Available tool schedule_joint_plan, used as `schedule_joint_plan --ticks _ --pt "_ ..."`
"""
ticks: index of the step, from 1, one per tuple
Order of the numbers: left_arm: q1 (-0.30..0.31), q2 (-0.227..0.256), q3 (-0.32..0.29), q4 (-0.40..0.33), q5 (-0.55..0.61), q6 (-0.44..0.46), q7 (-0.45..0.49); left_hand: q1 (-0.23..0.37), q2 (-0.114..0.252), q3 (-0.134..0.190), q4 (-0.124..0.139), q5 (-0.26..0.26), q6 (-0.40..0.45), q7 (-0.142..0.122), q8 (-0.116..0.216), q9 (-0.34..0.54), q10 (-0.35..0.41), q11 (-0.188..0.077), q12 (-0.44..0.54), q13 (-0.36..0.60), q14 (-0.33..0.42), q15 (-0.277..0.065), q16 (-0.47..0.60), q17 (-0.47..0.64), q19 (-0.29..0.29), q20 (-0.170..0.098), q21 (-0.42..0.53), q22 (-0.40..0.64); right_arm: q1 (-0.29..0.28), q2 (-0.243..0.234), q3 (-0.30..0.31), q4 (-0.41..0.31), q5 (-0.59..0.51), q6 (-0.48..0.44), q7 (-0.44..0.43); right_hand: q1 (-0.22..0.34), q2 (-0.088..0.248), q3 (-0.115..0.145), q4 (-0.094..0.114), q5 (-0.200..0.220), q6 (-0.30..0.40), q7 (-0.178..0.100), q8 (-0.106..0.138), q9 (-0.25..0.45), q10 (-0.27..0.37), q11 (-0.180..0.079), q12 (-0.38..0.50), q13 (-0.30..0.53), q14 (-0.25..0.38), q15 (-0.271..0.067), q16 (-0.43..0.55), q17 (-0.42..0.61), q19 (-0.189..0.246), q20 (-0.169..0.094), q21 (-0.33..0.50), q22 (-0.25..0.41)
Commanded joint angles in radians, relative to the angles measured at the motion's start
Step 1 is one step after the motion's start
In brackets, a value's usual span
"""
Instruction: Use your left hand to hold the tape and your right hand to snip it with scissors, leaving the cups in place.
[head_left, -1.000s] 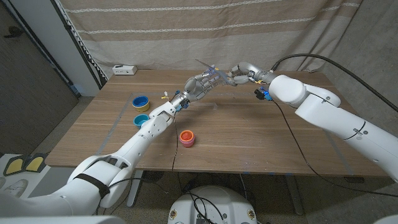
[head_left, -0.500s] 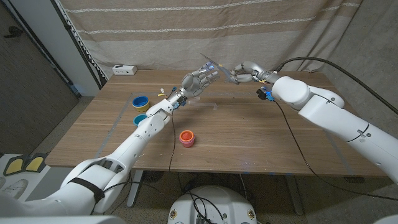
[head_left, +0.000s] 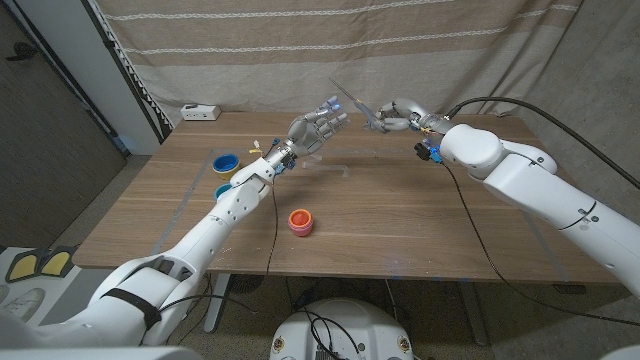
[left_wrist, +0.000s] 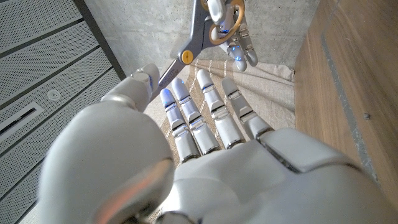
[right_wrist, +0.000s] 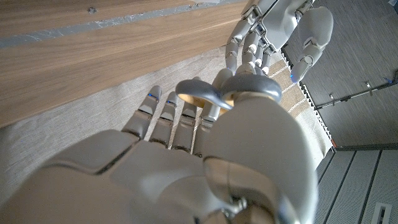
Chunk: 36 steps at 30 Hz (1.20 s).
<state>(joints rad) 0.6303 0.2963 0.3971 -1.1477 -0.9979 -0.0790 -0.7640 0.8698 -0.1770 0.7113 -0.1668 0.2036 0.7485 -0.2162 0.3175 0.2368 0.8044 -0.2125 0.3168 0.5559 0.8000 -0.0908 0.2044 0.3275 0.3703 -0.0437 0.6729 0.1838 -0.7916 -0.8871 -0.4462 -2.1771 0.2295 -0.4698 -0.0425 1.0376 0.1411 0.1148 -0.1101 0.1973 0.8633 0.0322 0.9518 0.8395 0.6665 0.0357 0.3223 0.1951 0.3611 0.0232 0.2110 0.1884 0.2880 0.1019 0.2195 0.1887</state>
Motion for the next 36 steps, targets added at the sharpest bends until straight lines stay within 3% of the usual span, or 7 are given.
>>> schedule_joint_plan --ticks 1,7,11,18,28,35,36 --pt "0.0 0.023 0.002 -0.019 0.002 0.0 0.015 -0.011 0.001 -0.002 0.001 0.004 0.01 0.0 -0.007 0.003 0.002 0.0 0.0 -0.002 -0.006 -0.137 0.002 0.001 0.009 -0.137 -0.006 0.002 -0.001 -0.014 0.005 0.005 0.045 0.003 -0.006 -0.007 0.007 0.0 0.007 0.009 -0.003 -0.017 0.038 0.013 0.012 0.001 0.008 0.001 0.018 0.0 0.004 0.003 0.018 -0.002 0.008 0.002" --pt "0.019 0.042 -0.003 -0.063 0.009 0.0 0.063 -0.018 0.002 -0.001 0.002 0.006 0.013 -0.002 -0.008 0.006 0.004 -0.001 0.001 -0.004 -0.014 -0.134 0.002 0.002 -0.022 -0.107 -0.031 0.007 0.003 -0.023 0.011 0.001 0.073 -0.004 0.006 -0.027 0.017 -0.003 0.019 0.015 -0.045 -0.022 0.049 0.037 -0.006 -0.012 -0.007 0.0 0.016 0.016 -0.003 0.004 0.01 -0.007 0.004 0.003" --pt "0.026 0.054 -0.01 -0.086 0.01 -0.008 0.086 -0.023 0.002 -0.001 0.003 0.007 0.019 -0.002 -0.006 0.006 0.006 -0.002 0.002 -0.003 -0.016 -0.134 0.001 0.001 -0.039 -0.121 -0.04 0.01 0.007 -0.029 0.017 -0.005 0.096 -0.018 0.012 -0.038 0.021 -0.004 0.024 0.018 -0.054 -0.022 0.051 0.034 0.002 -0.042 -0.004 0.005 0.017 0.019 -0.005 0.004 0.007 -0.004 0.002 0.003" --pt "0.031 0.063 -0.018 -0.105 0.006 -0.015 0.111 -0.027 0.002 0.0 0.003 0.01 0.024 -0.002 -0.006 0.005 0.008 -0.002 0.002 -0.004 -0.018 -0.134 0.001 -0.001 -0.044 -0.118 -0.044 0.012 0.015 -0.041 0.022 -0.015 0.113 -0.026 0.013 -0.044 0.023 -0.005 0.027 0.02 -0.057 -0.02 0.052 0.024 0.024 -0.054 0.009 0.017 0.033 0.003 -0.001 0.006 0.01 -0.009 0.003 0.004" --pt "0.071 0.083 -0.019 -0.168 0.013 -0.031 0.161 -0.028 0.001 0.002 0.001 0.012 0.028 -0.003 -0.006 0.003 0.009 -0.002 0.003 -0.003 -0.023 -0.134 -0.001 -0.003 -0.05 -0.108 -0.048 0.013 -0.007 -0.045 0.046 0.016 0.18 0.03 0.039 -0.051 0.026 -0.002 0.027 0.025 -0.034 -0.012 0.059 -0.011 0.034 -0.059 0.032 0.053 0.051 -0.051 0.004 0.013 0.045 -0.022 0.017 0.007" --pt "0.064 0.076 -0.008 -0.142 0.004 -0.023 0.157 -0.028 0.001 0.002 0.001 0.013 0.031 -0.003 -0.005 0.003 0.008 -0.002 0.001 -0.004 -0.026 -0.134 -0.002 -0.004 -0.053 -0.102 -0.049 0.014 -0.018 -0.048 0.059 0.027 0.221 0.035 0.04 -0.053 0.034 0.005 0.027 0.031 -0.041 -0.011 0.073 -0.013 0.026 -0.091 0.063 0.105 0.079 -0.087 0.02 0.028 0.066 -0.032 0.027 0.012" --pt "0.06 0.077 -0.006 -0.137 0.008 -0.025 0.156 -0.029 0.001 0.003 0.001 0.013 0.031 -0.002 -0.005 0.003 0.009 -0.002 0.001 -0.004 -0.027 -0.134 -0.002 -0.004 -0.054 -0.101 -0.05 0.014 -0.017 -0.045 0.06 0.033 0.231 0.037 0.043 -0.054 0.04 0.009 0.03 0.033 -0.048 -0.009 0.08 -0.008 0.017 -0.096 0.08 0.134 0.09 -0.111 0.032 0.044 0.075 -0.034 0.033 0.016"
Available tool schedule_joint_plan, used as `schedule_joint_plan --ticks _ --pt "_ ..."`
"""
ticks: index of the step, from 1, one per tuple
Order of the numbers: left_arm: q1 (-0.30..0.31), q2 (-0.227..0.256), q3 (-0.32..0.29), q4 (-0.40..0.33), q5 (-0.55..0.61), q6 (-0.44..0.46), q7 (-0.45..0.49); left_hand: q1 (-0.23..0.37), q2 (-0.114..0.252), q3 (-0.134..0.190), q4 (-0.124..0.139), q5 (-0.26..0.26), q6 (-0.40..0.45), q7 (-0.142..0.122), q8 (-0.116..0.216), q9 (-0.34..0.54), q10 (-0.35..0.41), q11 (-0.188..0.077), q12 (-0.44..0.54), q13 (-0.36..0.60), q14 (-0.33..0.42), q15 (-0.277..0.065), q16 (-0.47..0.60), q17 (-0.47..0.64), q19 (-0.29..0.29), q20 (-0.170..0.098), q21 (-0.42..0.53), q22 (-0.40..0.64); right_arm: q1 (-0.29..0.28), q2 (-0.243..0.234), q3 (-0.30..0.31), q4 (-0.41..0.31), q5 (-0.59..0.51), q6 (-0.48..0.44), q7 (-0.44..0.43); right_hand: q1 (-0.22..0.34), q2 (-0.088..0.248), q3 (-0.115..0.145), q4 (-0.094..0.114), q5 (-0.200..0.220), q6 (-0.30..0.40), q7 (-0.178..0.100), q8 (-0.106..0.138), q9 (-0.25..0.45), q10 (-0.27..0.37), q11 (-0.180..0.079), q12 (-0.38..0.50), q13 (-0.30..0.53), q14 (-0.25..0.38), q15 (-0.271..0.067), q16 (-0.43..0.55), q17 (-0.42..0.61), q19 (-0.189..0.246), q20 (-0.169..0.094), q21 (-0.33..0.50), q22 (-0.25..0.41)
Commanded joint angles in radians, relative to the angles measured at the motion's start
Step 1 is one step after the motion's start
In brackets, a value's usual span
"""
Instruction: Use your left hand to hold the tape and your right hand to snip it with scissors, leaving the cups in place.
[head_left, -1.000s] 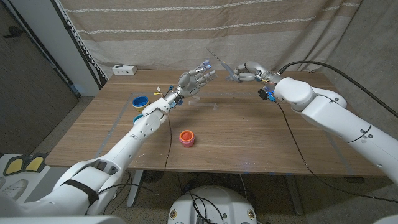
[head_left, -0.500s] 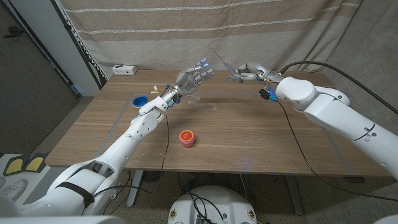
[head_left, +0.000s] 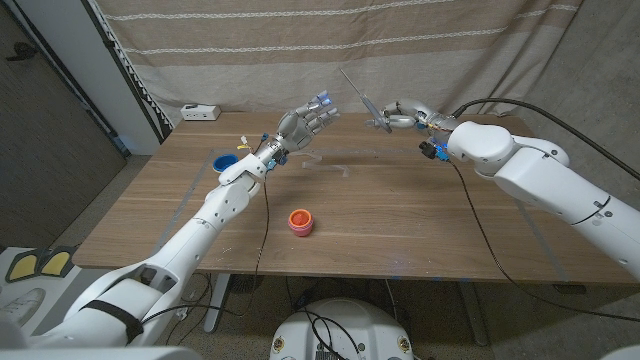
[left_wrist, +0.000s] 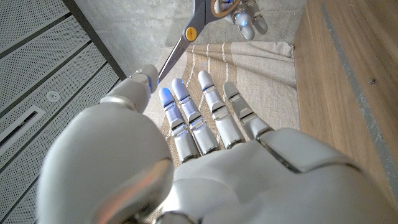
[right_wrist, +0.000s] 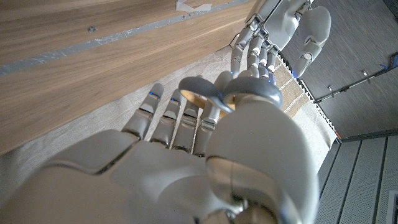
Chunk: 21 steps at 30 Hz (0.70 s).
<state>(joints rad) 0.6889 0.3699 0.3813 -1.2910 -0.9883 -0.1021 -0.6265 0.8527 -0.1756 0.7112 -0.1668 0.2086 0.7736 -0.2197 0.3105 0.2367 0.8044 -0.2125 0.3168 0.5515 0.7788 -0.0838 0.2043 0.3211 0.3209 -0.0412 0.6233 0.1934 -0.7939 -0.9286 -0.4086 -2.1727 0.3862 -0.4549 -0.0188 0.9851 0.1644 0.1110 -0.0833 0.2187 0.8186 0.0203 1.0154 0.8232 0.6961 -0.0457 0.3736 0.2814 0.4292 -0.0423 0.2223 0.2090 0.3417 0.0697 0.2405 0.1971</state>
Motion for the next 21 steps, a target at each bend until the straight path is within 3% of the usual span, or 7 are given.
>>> schedule_joint_plan --ticks 1,5,8,11,13,18,21 --pt "-0.001 0.003 0.011 0.011 0.0 -0.005 0.015 -0.012 0.0 0.003 0.001 0.008 0.006 0.001 0.002 0.003 0.009 -0.002 0.001 0.0 -0.006 -0.141 -0.002 0.002 -0.004 -0.103 0.0 0.005 -0.014 0.0 0.024 0.036 0.088 0.026 0.027 -0.002 0.018 0.015 0.004 0.012 -0.006 0.002 0.016 0.006 -0.015 -0.016 0.037 0.058 0.024 -0.055 0.025 0.03 0.029 -0.002 0.016 0.01" --pt "-0.004 0.007 0.01 0.015 0.002 -0.005 0.014 -0.012 0.0 0.003 0.001 0.009 0.005 0.001 0.001 0.002 0.01 -0.002 0.001 0.0 -0.008 -0.141 -0.002 0.001 -0.004 -0.102 0.0 0.005 -0.014 0.013 0.031 0.067 0.147 0.047 0.059 0.0 0.017 0.028 0.004 0.016 -0.018 0.0 0.031 -0.002 -0.05 -0.021 0.131 0.195 0.037 -0.08 0.08 0.123 0.05 -0.015 0.044 0.031" --pt "-0.003 0.012 0.011 0.012 0.001 0.003 0.016 -0.013 0.0 0.003 0.001 0.009 0.005 0.001 0.0 0.001 0.01 -0.002 0.002 0.001 -0.009 -0.141 -0.003 0.001 -0.005 -0.102 -0.001 0.005 -0.014 0.025 0.04 0.095 0.205 0.062 0.091 0.007 0.014 0.033 -0.002 0.02 -0.013 0.004 0.038 -0.017 -0.076 -0.024 0.193 0.284 0.067 -0.11 0.137 0.198 0.07 -0.044 0.071 0.053" --pt "0.001 0.016 0.012 0.006 0.002 0.004 0.017 -0.014 0.0 0.004 0.001 0.009 0.004 0.001 -0.001 0.0 0.011 -0.002 0.002 0.001 -0.01 -0.14 -0.003 0.001 -0.005 -0.101 -0.001 0.005 -0.021 0.015 0.04 0.084 0.204 0.064 0.072 0.016 0.009 0.03 -0.012 0.023 -0.02 0.006 0.051 -0.033 -0.127 -0.026 0.309 0.448 0.077 -0.12 0.239 0.349 0.089 -0.062 0.125 0.104" --pt "0.004 0.019 0.012 0.0 0.003 0.004 0.02 -0.014 0.001 0.004 0.001 0.009 0.004 0.001 -0.001 0.0 0.012 -0.002 0.002 0.001 -0.01 -0.14 -0.002 0.001 -0.005 -0.101 -0.001 0.006 -0.026 0.011 0.045 0.082 0.22 0.066 0.075 0.019 0.009 0.026 -0.015 0.023 -0.025 0.008 0.058 -0.035 -0.146 -0.031 0.372 0.53 0.065 -0.123 0.29 0.426 0.09 -0.064 0.15 0.128" --pt "0.011 0.026 0.013 -0.015 0.002 0.008 0.021 -0.014 0.002 0.005 0.002 0.01 0.003 0.001 -0.002 -0.001 0.014 -0.003 0.003 0.001 -0.011 -0.141 -0.002 0.001 -0.006 -0.099 -0.001 0.006 -0.039 0.007 0.06 0.085 0.273 0.072 0.085 0.021 0.008 0.022 -0.017 0.023 -0.032 0.004 0.061 -0.04 -0.16 -0.031 0.43 0.605 0.067 -0.119 0.345 0.498 0.094 -0.067 0.173 0.147" --pt "0.017 0.031 0.014 -0.026 0.001 0.011 0.022 -0.015 0.002 0.005 0.002 0.01 0.003 0.001 -0.003 -0.002 0.015 -0.003 0.003 0.002 -0.011 -0.141 -0.002 0.001 -0.006 -0.099 -0.002 0.006 -0.045 -0.003 0.063 0.075 0.285 0.069 0.08 0.023 0.008 0.016 -0.018 0.022 -0.038 0.002 0.072 -0.039 -0.164 -0.036 0.529 0.724 0.047 -0.12 0.415 0.594 0.095 -0.075 0.207 0.175"
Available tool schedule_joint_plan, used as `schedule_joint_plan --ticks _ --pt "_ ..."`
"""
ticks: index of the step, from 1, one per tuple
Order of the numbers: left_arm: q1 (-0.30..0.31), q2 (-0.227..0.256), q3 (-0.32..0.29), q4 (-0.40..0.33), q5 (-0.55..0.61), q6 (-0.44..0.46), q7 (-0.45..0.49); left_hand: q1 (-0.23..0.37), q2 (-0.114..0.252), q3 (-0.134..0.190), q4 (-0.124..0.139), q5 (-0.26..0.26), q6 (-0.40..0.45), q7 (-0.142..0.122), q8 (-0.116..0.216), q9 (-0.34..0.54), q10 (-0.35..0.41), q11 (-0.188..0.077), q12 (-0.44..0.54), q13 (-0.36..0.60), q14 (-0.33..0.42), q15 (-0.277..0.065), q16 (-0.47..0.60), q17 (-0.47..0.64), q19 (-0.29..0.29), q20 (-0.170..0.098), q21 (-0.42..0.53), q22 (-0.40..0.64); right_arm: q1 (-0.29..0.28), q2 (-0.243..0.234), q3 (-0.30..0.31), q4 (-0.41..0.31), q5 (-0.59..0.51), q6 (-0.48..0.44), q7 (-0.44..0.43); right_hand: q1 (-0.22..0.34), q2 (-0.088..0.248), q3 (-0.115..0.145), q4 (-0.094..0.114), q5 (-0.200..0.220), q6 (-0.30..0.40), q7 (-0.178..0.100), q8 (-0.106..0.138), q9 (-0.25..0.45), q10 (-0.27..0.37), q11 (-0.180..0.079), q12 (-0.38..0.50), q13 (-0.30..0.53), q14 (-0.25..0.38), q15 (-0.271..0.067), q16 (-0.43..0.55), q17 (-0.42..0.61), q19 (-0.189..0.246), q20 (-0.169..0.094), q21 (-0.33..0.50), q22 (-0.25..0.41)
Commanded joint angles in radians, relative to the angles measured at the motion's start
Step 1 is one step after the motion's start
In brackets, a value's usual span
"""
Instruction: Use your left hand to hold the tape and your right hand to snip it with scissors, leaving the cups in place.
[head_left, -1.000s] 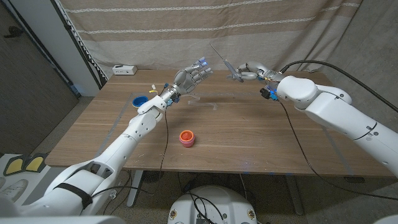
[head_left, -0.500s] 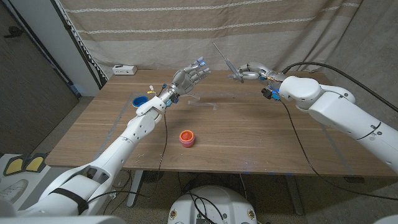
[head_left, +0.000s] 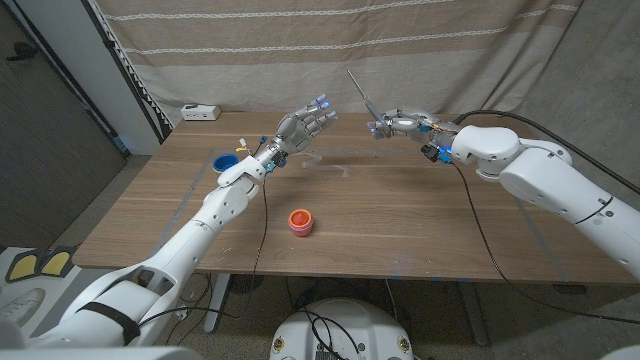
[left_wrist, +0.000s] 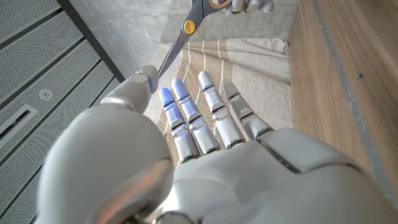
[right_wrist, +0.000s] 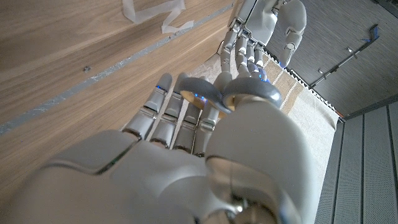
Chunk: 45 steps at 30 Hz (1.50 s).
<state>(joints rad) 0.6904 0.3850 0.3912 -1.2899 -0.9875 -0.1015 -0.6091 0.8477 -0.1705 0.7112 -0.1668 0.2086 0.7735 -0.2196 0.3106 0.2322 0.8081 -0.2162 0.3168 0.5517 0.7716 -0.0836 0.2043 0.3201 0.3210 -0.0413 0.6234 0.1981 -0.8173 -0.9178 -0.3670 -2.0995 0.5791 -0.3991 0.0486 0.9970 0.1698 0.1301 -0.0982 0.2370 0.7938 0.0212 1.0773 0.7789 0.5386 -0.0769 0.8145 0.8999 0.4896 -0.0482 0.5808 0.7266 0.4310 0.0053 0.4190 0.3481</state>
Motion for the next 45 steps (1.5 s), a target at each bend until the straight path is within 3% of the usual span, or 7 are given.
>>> schedule_joint_plan --ticks 1,6,14,17,20,31,45 --pt "0.019 0.018 0.003 -0.034 -0.001 0.012 0.009 -0.009 -0.003 0.006 0.002 0.01 0.002 0.001 -0.003 0.003 0.012 0.001 0.004 0.001 -0.003 -0.141 -0.002 0.002 -0.006 -0.099 -0.002 0.001 -0.025 -0.016 0.024 0.0 0.1 0.013 0.012 0.011 0.003 -0.004 -0.003 0.004 -0.01 0.002 0.009 -0.001 -0.009 -0.005 0.099 0.12 -0.016 -0.112 0.064 0.087 0.006 -0.01 0.032 0.027" --pt "0.033 0.027 0.002 -0.054 -0.005 0.016 0.016 -0.01 -0.002 0.007 0.002 0.01 0.0 0.0 -0.005 0.001 0.016 0.001 0.005 0.002 -0.004 -0.141 -0.001 0.002 -0.007 -0.097 -0.002 0.001 -0.038 -0.027 0.028 -0.014 0.111 0.021 0.0 0.009 0.002 -0.01 -0.002 0.007 -0.018 -0.001 0.008 -0.015 -0.008 -0.012 0.189 0.228 -0.029 -0.112 0.122 0.154 0.01 -0.012 0.063 0.049" --pt "0.044 0.033 0.003 -0.069 -0.01 0.02 0.023 -0.002 0.007 0.023 0.002 0.013 -0.002 0.002 -0.016 -0.007 0.067 0.003 0.037 0.017 0.016 -0.145 0.009 0.007 -0.008 -0.094 -0.006 0.002 -0.052 -0.015 0.045 0.001 0.2 0.021 0.015 0.004 -0.003 -0.02 -0.002 0.008 -0.021 -0.005 0.013 -0.016 0.016 -0.018 0.258 0.295 0.029 -0.132 0.196 0.188 0.025 -0.014 0.095 0.067" --pt "0.044 0.035 0.006 -0.067 -0.011 0.025 0.022 -0.001 0.006 0.025 0.001 0.013 -0.001 0.002 -0.017 -0.008 0.071 0.003 0.042 0.019 0.017 -0.145 0.009 0.007 -0.009 -0.092 -0.007 0.002 -0.055 -0.011 0.049 0.008 0.229 0.014 0.012 0.006 -0.004 -0.024 -0.005 0.01 -0.019 -0.003 0.014 -0.021 0.019 -0.022 0.306 0.333 0.038 -0.138 0.238 0.211 0.06 -0.024 0.127 0.08" --pt "0.04 0.035 0.008 -0.061 -0.011 0.029 0.021 0.001 0.006 0.026 0.0 0.013 -0.001 0.002 -0.018 -0.009 0.074 0.003 0.045 0.021 0.018 -0.145 0.008 0.007 -0.01 -0.091 -0.007 0.002 -0.059 0.011 0.061 0.041 0.305 0.009 0.036 0.011 -0.006 -0.03 -0.01 0.012 -0.015 0.006 0.021 -0.023 0.023 -0.021 0.367 0.325 0.058 -0.131 0.359 0.303 0.103 -0.048 0.228 0.171" --pt "0.018 0.029 0.013 -0.028 -0.01 0.037 0.008 0.006 0.008 0.033 -0.001 0.012 0.001 0.002 -0.021 -0.011 0.079 0.002 0.051 0.025 0.019 -0.146 0.008 0.009 -0.009 -0.089 -0.008 0.002 -0.044 0.025 0.048 0.084 0.38 0.013 0.072 0.014 -0.007 -0.04 -0.012 0.015 -0.009 0.015 0.03 -0.028 0.005 -0.033 0.522 0.344 0.041 -0.139 0.49 0.359 0.071 -0.05 0.386 0.344" --pt "0.017 0.028 0.008 -0.017 -0.012 0.041 0.004 0.01 0.008 0.038 -0.001 0.012 0.002 0.002 -0.025 -0.012 0.08 0.002 0.057 0.029 0.017 -0.145 0.006 0.009 -0.008 -0.089 -0.008 0.003 -0.038 0.043 0.039 0.11 0.43 0.012 0.061 0.011 -0.008 -0.045 -0.012 0.017 0.005 0.02 0.033 -0.041 -0.003 -0.043 0.602 0.343 0.052 -0.148 0.522 0.321 0.073 -0.054 0.428 0.356"
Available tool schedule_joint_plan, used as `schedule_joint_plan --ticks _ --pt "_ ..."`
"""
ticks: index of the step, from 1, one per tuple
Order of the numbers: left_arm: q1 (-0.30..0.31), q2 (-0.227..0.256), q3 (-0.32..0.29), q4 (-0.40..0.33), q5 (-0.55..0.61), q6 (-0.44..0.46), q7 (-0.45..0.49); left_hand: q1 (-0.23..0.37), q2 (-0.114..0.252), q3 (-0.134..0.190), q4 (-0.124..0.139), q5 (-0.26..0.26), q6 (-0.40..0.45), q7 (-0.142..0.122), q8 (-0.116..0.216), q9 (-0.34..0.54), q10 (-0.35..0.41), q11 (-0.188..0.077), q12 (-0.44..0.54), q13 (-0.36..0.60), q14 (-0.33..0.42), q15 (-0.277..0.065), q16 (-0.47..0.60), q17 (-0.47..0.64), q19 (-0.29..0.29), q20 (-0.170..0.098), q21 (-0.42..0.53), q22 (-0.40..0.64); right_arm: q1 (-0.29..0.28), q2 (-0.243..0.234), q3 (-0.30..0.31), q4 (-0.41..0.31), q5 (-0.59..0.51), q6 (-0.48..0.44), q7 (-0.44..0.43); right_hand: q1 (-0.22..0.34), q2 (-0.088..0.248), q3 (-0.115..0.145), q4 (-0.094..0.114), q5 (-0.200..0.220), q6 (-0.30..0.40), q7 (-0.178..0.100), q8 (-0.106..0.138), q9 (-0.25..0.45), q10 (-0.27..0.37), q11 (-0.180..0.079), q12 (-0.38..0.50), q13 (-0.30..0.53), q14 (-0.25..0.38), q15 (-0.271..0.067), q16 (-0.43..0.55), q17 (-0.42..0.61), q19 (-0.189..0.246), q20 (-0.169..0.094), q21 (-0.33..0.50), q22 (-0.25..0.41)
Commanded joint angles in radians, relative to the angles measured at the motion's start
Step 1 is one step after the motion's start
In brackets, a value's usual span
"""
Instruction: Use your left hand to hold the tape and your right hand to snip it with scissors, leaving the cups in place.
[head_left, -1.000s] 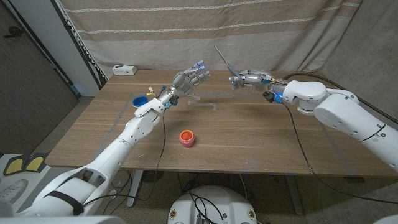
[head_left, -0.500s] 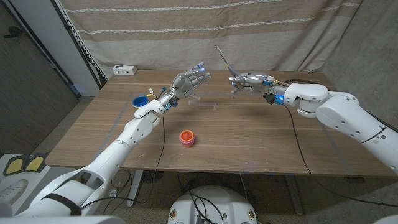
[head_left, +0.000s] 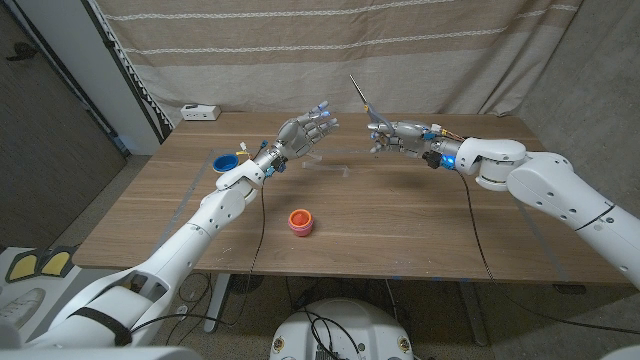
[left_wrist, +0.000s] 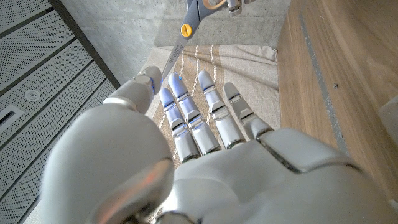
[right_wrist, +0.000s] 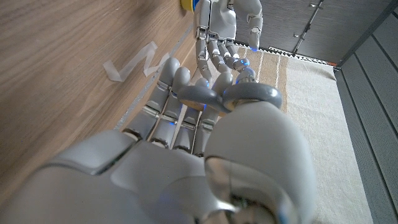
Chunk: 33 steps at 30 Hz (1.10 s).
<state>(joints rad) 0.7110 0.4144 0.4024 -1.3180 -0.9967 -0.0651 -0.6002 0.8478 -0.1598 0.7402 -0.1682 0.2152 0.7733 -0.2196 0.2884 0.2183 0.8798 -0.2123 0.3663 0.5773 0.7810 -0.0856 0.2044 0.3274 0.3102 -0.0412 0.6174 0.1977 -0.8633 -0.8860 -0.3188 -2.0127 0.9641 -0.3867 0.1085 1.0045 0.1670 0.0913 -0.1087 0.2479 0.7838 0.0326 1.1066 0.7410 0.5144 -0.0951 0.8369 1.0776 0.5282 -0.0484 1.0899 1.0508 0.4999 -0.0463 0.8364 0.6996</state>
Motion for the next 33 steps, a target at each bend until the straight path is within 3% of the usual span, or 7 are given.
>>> schedule_joint_plan --ticks 1,4,22,27,28,33 --pt "-0.004 -0.001 -0.003 0.013 -0.002 0.004 -0.006 0.01 -0.003 0.009 0.0 0.005 0.002 0.002 -0.003 0.001 0.009 -0.002 0.007 0.004 0.008 -0.143 0.006 0.002 0.003 -0.09 -0.002 0.003 0.012 0.007 -0.012 0.017 0.04 -0.007 -0.007 0.004 -0.006 -0.006 -0.001 0.006 0.015 0.008 0.003 -0.004 0.022 -0.027 0.585 0.166 0.013 -0.147 0.015 -0.006 0.004 -0.002 0.013 0.005" --pt "-0.004 -0.001 -0.004 0.014 -0.004 0.005 -0.008 0.009 -0.003 0.01 0.001 0.005 0.002 0.002 -0.004 0.001 0.009 -0.001 0.009 0.005 0.008 -0.142 0.006 0.002 0.003 -0.089 -0.002 0.003 0.024 -0.001 -0.025 0.02 0.026 -0.004 0.018 0.004 -0.007 -0.008 -0.002 0.007 0.013 0.01 0.006 0.0 0.021 -0.023 0.598 0.165 0.012 -0.148 0.019 -0.013 0.003 -0.004 0.02 0.006" --pt "-0.012 -0.009 -0.007 0.045 -0.004 0.007 -0.018 0.008 -0.004 0.015 0.002 0.003 0.003 0.002 -0.008 0.0 0.007 -0.001 0.013 0.009 0.008 -0.142 0.005 0.003 0.004 -0.089 -0.003 0.003 0.04 0.013 -0.035 0.034 0.063 -0.041 -0.013 -0.011 -0.022 -0.026 0.002 0.014 0.007 0.007 0.014 0.001 -0.011 -0.018 0.67 0.155 -0.01 -0.14 0.052 -0.058 -0.013 -0.001 0.061 0.01" --pt "-0.014 -0.01 -0.008 0.051 -0.004 0.009 -0.019 0.009 -0.005 0.016 0.002 0.003 0.002 0.002 -0.009 0.0 0.006 -0.001 0.014 0.01 0.007 -0.142 0.004 0.004 0.004 -0.088 -0.003 0.004 0.045 0.015 -0.041 0.039 0.056 -0.036 -0.009 -0.077 -0.06 -0.071 0.027 0.019 -0.007 0.008 0.02 0.013 -0.024 -0.017 0.695 0.158 -0.021 -0.139 0.065 -0.082 -0.021 0.001 0.075 0.005" --pt "-0.016 -0.011 -0.008 0.055 -0.005 0.01 -0.02 0.009 -0.005 0.017 0.002 0.003 0.002 0.002 -0.01 0.0 0.006 -0.001 0.015 0.01 0.007 -0.142 0.004 0.004 0.004 -0.088 -0.003 0.004 0.045 0.017 -0.042 0.039 0.057 -0.039 -0.014 -0.111 -0.079 -0.094 0.039 0.024 -0.006 0.008 0.02 0.008 -0.028 -0.018 0.696 0.148 -0.024 -0.135 0.07 -0.095 -0.028 0.002 0.078 0.001" --pt "-0.021 -0.013 -0.008 0.065 -0.004 0.011 -0.025 0.01 -0.004 0.018 0.002 0.003 0.002 0.002 -0.011 0.0 0.006 -0.001 0.015 0.011 0.008 -0.143 0.004 0.004 0.004 -0.088 -0.003 0.004 0.05 0.02 -0.045 0.041 0.058 -0.045 -0.02 -0.14 -0.087 -0.112 0.049 0.037 -0.013 0.007 0.018 0.005 -0.035 -0.014 0.688 0.134 -0.034 -0.131 0.076 -0.112 -0.034 0.002 0.083 -0.006"
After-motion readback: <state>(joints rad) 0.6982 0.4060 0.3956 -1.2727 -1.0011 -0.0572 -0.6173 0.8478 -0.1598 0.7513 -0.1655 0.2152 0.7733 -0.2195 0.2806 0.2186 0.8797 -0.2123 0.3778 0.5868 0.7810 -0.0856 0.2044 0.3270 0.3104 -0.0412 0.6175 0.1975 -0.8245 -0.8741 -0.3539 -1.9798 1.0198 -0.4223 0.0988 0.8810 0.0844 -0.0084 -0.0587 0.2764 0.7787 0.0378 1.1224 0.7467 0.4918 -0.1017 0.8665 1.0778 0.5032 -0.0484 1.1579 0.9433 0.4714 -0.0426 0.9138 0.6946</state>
